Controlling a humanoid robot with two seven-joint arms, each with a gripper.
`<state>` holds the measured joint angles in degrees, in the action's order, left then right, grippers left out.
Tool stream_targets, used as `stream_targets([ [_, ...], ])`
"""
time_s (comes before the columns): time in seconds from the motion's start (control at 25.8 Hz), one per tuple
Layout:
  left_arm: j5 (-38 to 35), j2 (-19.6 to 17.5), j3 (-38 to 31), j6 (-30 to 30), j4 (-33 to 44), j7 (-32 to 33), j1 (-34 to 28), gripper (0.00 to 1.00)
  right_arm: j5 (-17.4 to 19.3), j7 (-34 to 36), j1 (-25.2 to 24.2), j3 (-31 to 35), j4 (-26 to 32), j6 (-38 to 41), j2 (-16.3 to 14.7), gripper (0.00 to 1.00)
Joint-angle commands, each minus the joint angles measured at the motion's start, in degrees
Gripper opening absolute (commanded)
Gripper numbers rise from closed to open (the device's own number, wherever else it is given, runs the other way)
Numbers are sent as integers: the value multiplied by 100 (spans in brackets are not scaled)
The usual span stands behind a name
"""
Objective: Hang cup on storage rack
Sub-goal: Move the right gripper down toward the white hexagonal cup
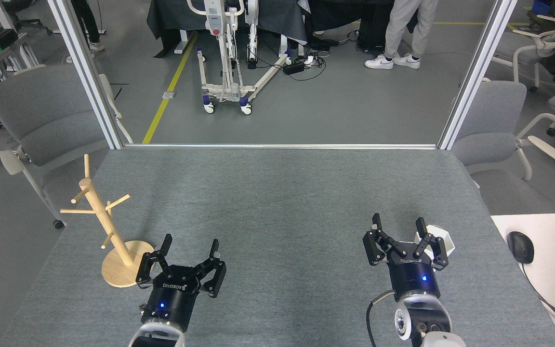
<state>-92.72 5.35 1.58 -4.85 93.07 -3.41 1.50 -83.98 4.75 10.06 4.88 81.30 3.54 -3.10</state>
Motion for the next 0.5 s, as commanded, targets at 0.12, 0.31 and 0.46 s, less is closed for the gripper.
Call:
stream_targets([
  [0.12,9,1,0,-7,9,-108,-19,99,-4,0,-31,-5,0,-2,-16,100],
  [0.31,9,10,-9,1,53,-28,8,99,-4,0,-110,-40,0,7,2,100],
  [0.46,35,1,-35,10,70,-28,52,99,-4,0,-128,-40,0,7,11,100],
])
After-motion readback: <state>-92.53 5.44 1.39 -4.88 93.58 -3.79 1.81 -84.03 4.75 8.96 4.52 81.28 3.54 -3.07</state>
